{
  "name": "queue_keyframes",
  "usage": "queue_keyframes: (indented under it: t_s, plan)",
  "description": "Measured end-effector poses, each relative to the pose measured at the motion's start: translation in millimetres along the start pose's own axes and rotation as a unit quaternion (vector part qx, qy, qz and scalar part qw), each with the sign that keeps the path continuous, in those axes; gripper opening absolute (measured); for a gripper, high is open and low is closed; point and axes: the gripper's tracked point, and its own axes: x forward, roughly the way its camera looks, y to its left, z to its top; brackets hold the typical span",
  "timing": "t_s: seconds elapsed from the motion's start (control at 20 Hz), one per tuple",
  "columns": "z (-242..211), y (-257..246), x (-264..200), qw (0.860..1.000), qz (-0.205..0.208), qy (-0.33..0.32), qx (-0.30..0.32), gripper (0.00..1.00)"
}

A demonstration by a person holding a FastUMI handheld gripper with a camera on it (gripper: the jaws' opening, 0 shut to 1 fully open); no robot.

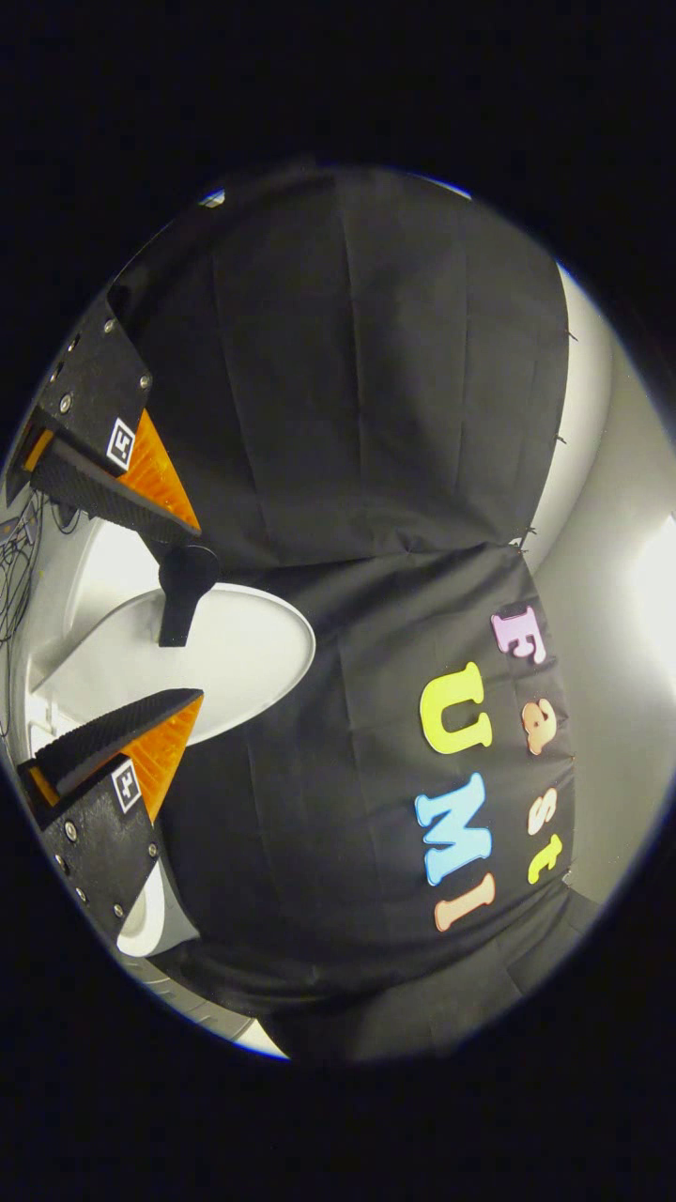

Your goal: Open the toilet lid.

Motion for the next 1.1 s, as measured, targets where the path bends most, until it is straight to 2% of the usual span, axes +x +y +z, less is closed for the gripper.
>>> queue_keyframes:
  t_s: [0.4, 1.1]
  plan:
    - [55, -71, -59, 0.998, -0.046, -0.036, -0.039, 0.95]
    - [87, -181, -140, 0.985, -0.128, -0.075, -0.083, 0.95]
